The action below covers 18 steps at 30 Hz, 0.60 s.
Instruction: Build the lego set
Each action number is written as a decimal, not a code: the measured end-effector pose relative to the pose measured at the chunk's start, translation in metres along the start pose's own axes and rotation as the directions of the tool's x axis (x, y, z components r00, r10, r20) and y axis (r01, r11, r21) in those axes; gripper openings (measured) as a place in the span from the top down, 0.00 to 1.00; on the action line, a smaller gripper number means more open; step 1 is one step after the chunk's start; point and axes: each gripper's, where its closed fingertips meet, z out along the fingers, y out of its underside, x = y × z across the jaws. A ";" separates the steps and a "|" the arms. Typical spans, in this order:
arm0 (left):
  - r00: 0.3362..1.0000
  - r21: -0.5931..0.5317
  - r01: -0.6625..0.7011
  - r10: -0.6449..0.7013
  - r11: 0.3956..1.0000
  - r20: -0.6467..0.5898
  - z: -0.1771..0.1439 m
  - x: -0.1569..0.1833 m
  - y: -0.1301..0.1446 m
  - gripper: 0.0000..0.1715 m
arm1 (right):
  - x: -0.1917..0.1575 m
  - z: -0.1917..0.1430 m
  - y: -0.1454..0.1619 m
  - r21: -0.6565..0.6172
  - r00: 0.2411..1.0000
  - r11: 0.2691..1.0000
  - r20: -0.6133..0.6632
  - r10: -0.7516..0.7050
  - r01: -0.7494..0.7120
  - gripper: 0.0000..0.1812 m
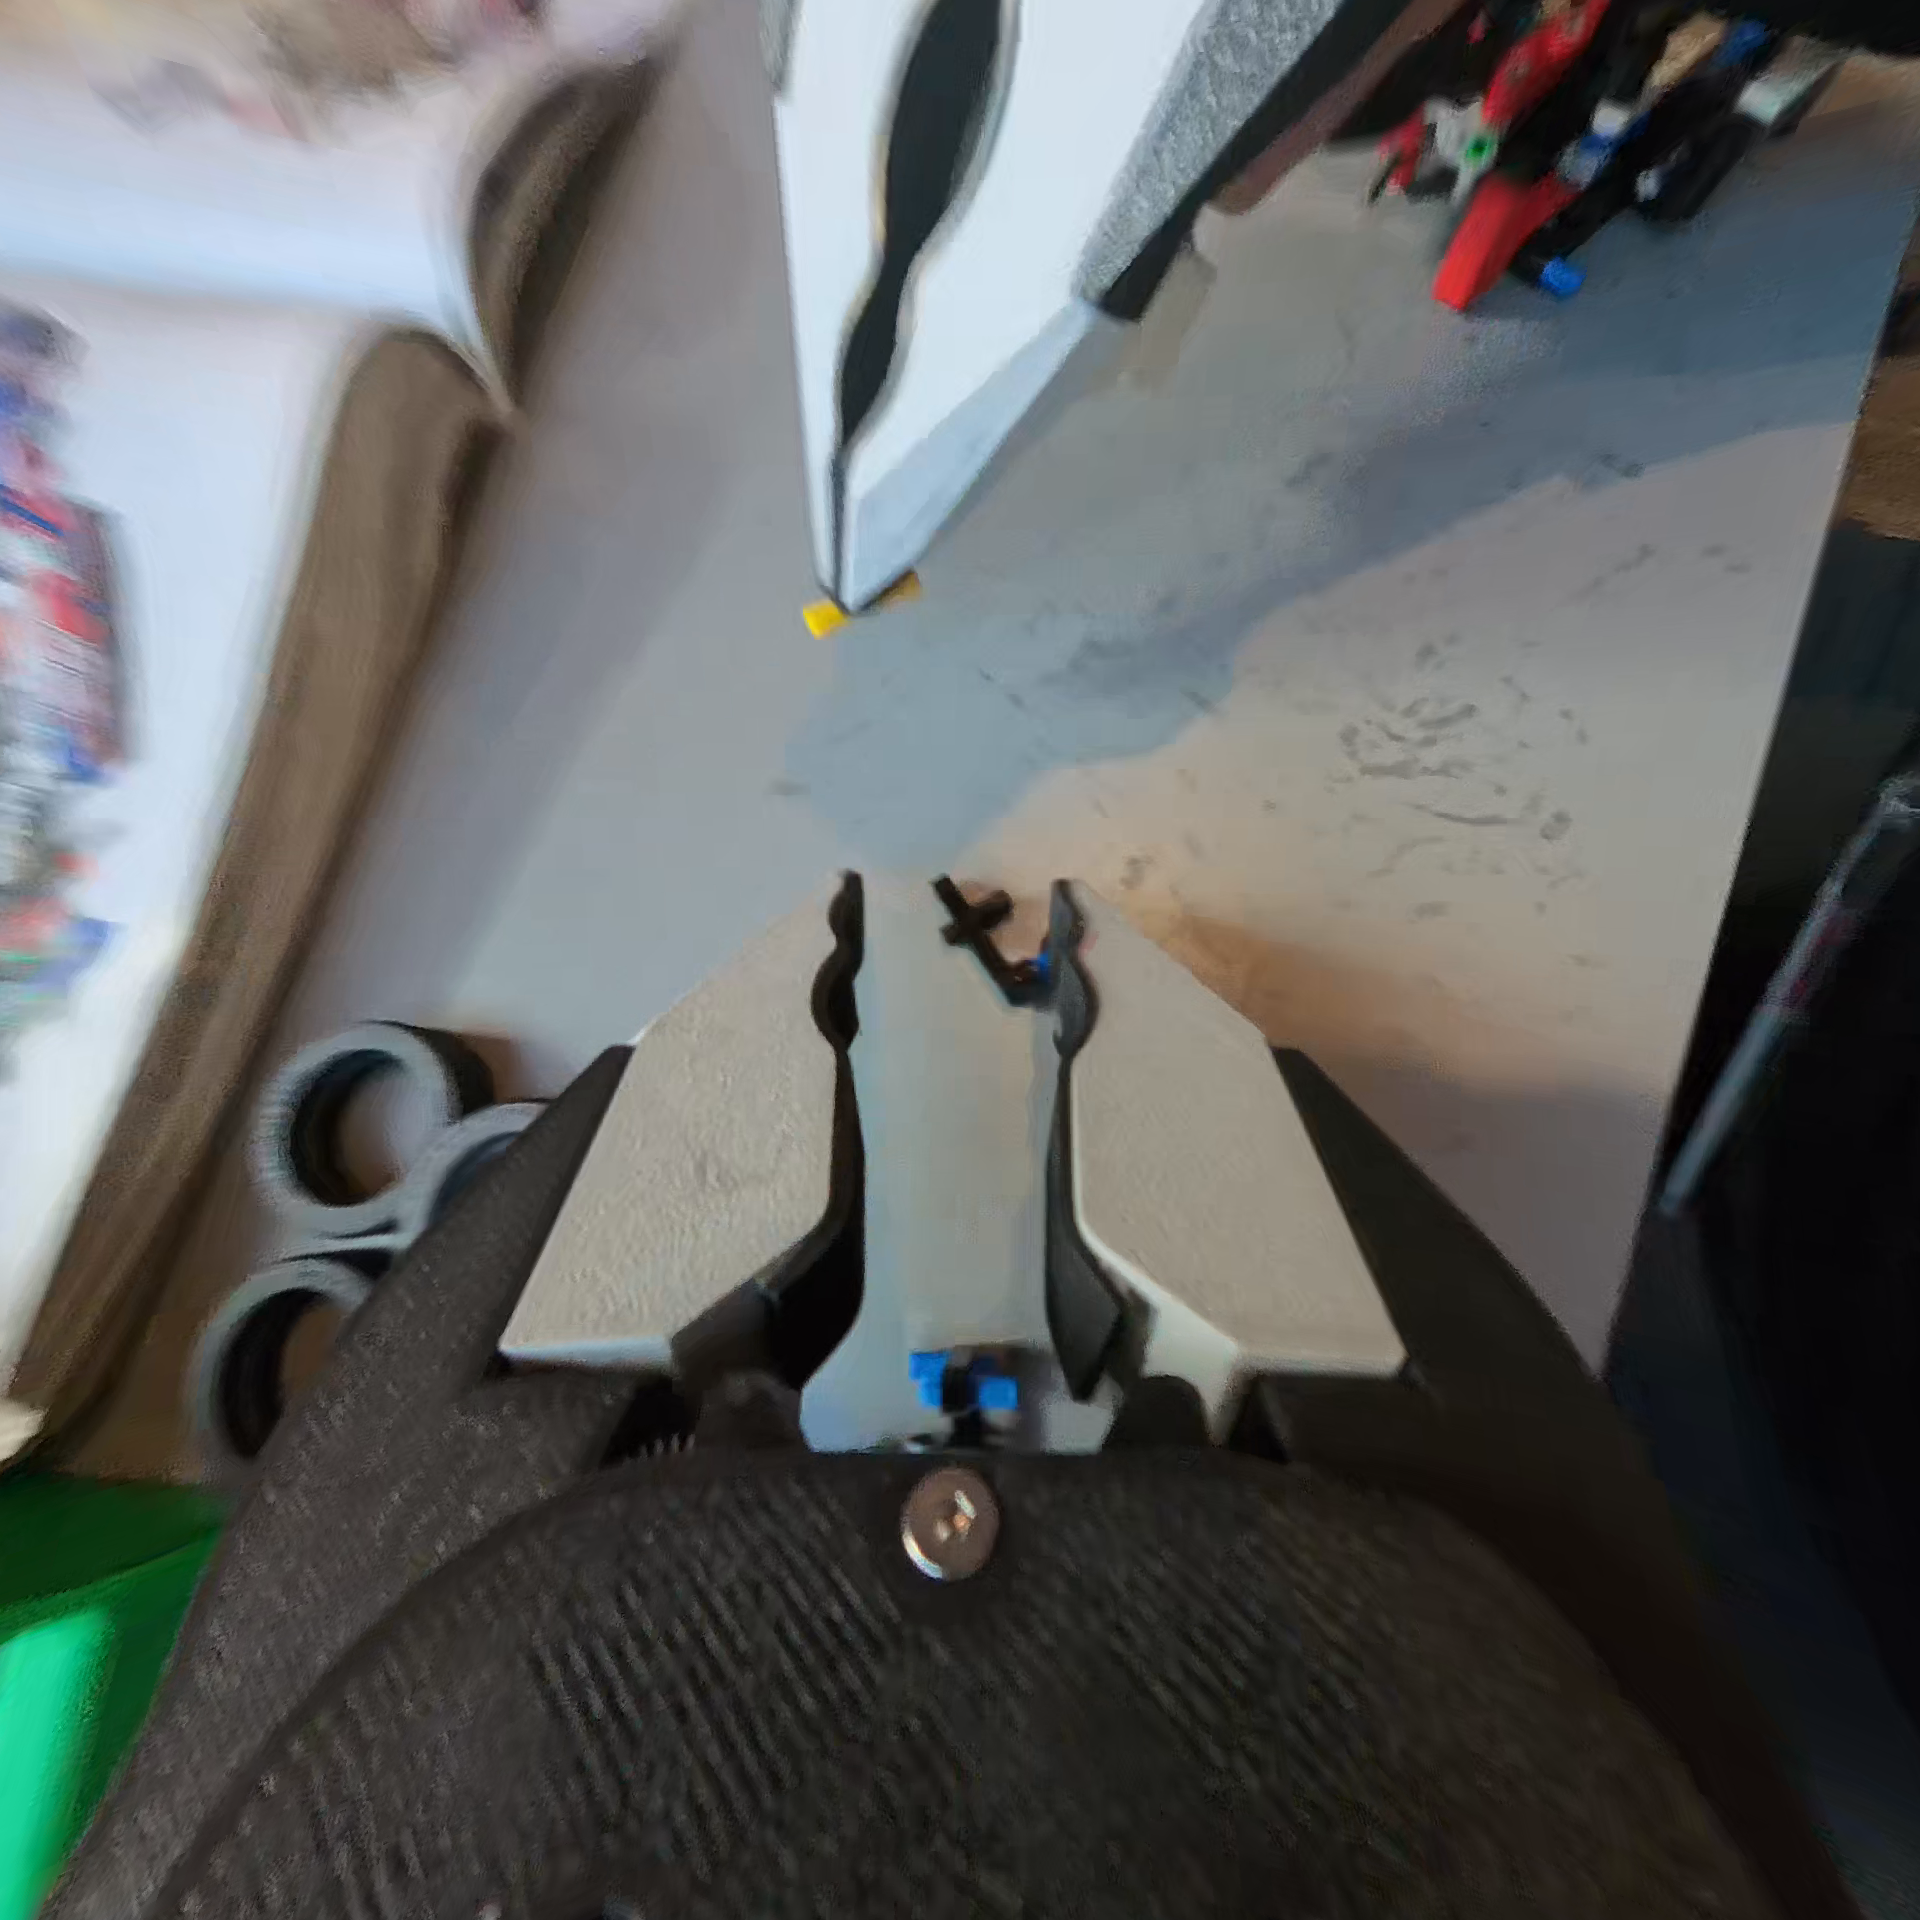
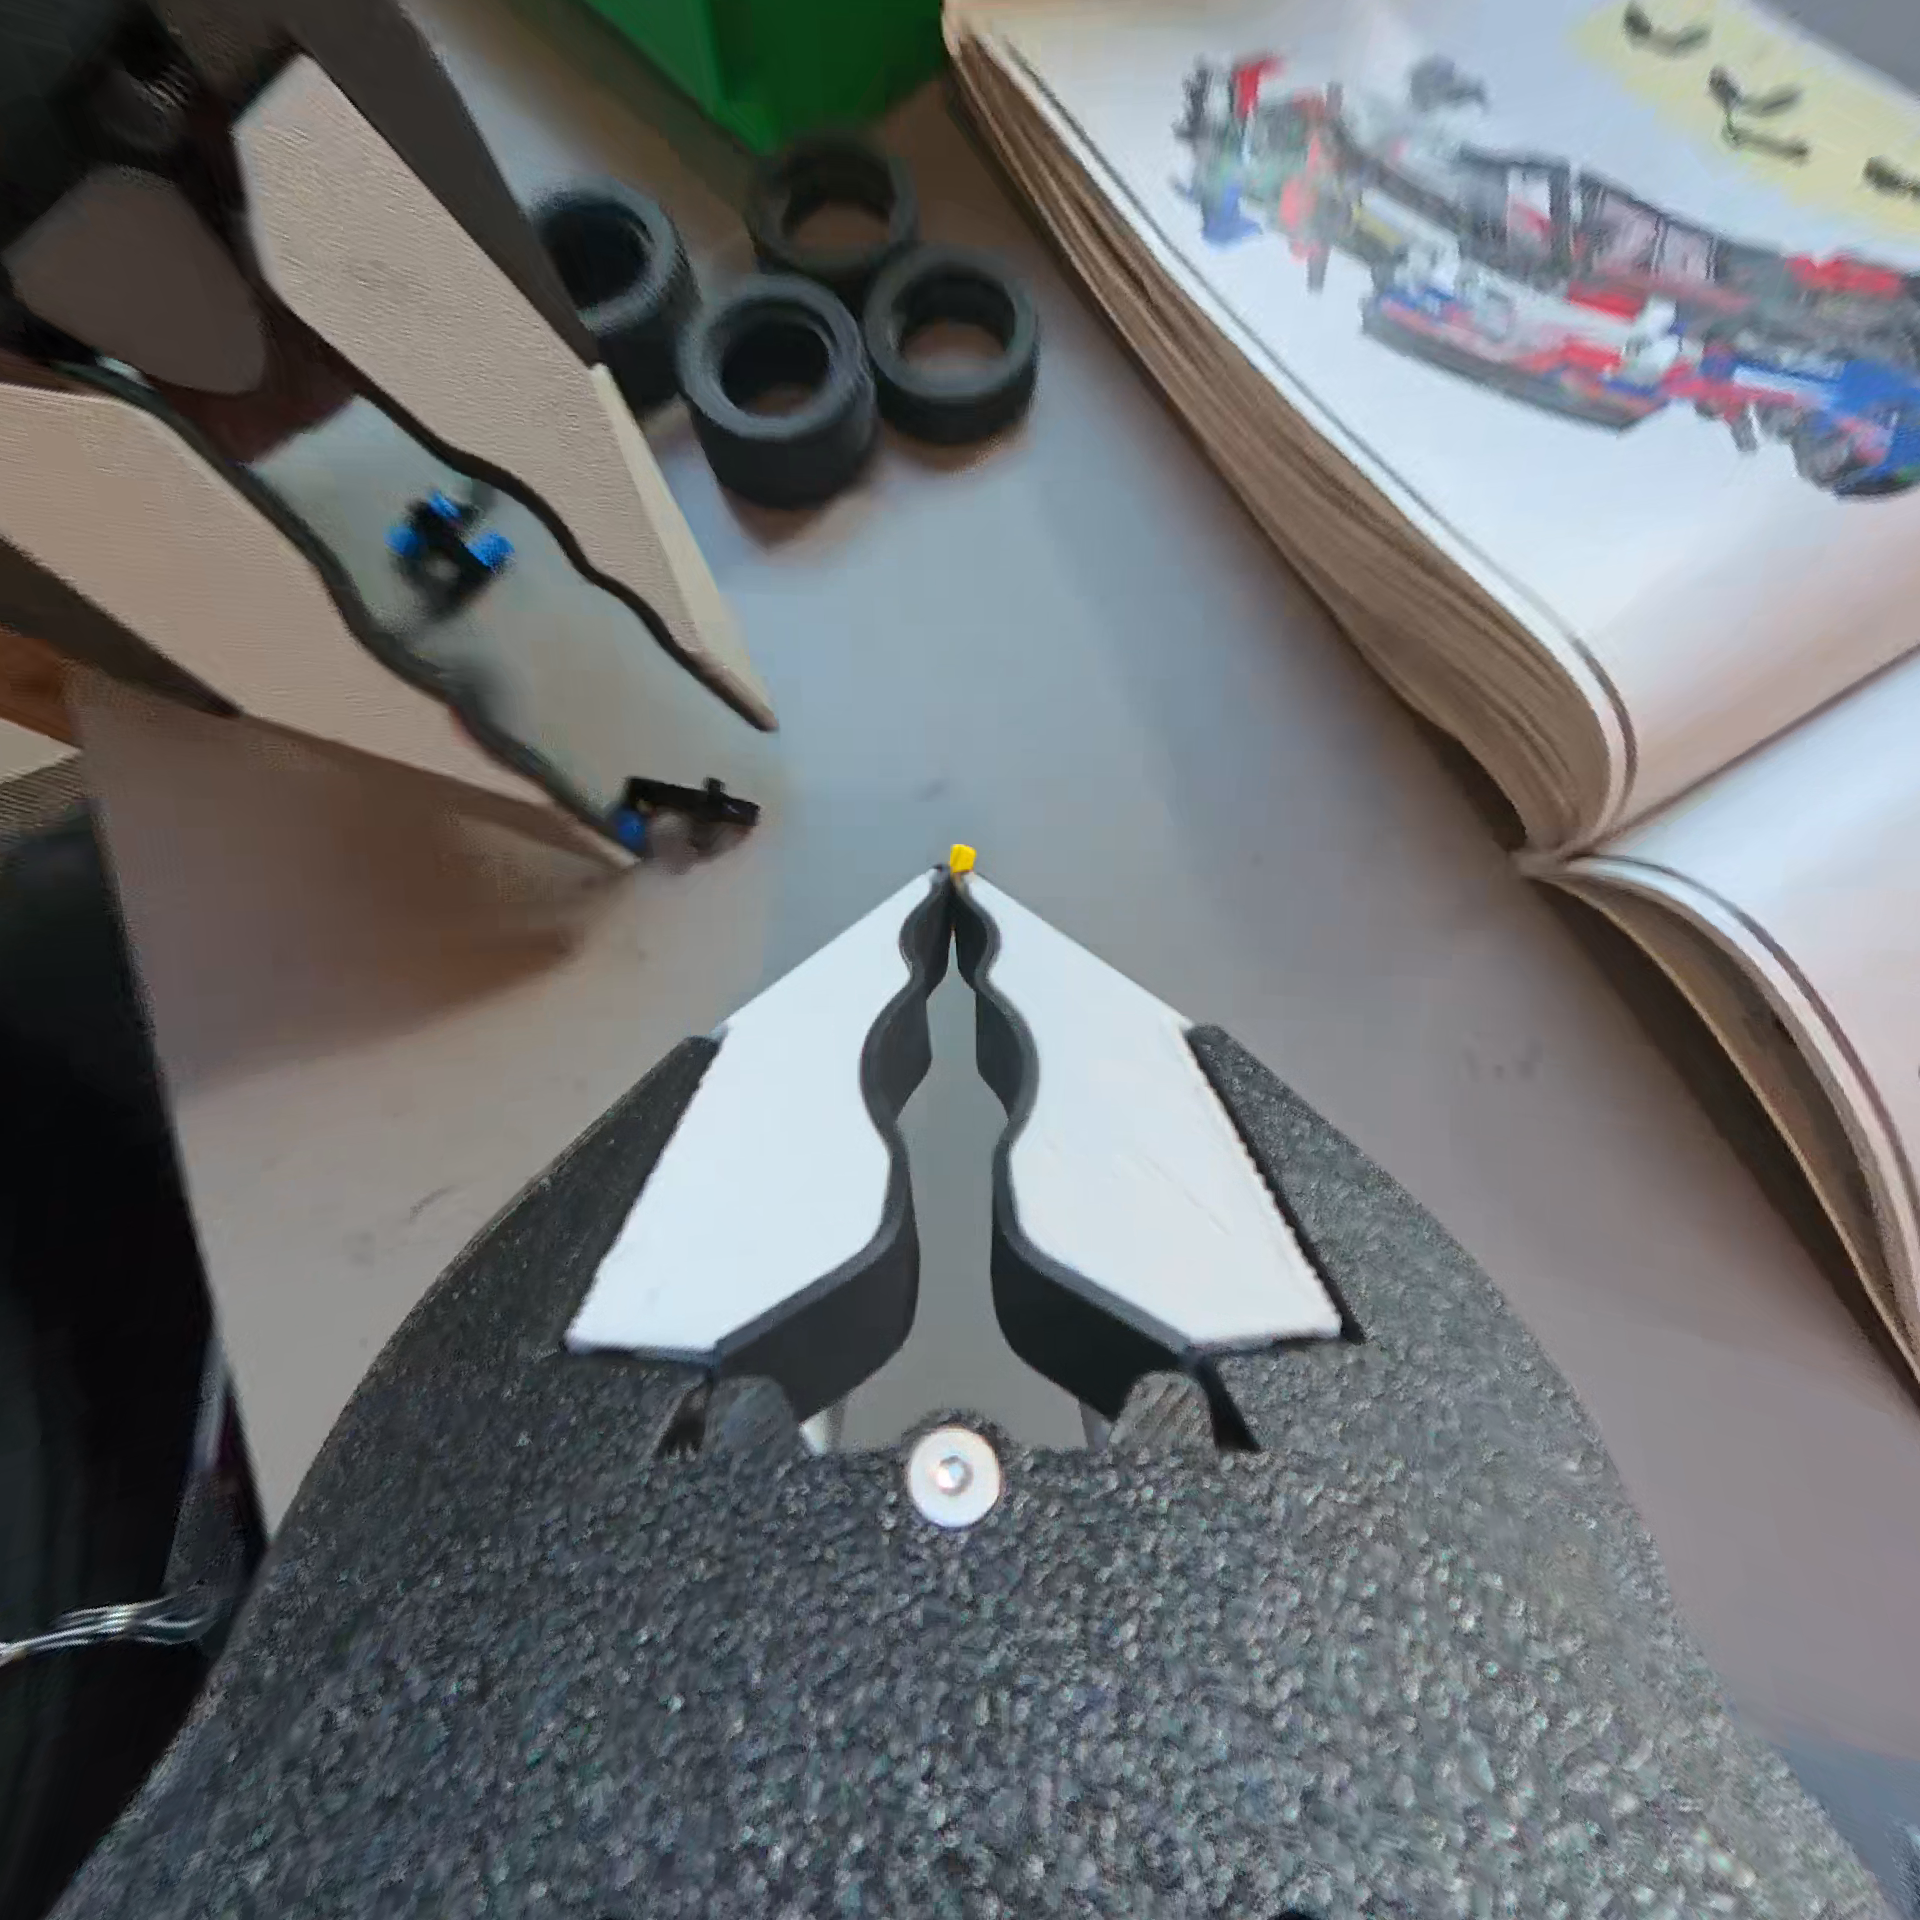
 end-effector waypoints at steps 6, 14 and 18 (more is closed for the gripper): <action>0.948 0.167 -0.175 0.120 0.970 0.295 -0.037 -0.024 -0.038 0.78 | -0.034 -0.027 -0.061 0.235 0.907 0.925 0.373 0.199 -0.299 1.00; 0.928 0.337 -0.145 0.010 0.930 0.372 -0.070 -0.031 -0.060 0.86 | -0.055 -0.037 -0.101 0.340 0.821 0.827 0.522 0.229 -0.447 1.00; 0.923 0.328 -0.129 -0.008 0.936 0.386 -0.068 -0.033 -0.053 0.87 | -0.061 -0.032 -0.111 0.356 0.794 0.795 0.558 0.241 -0.492 1.00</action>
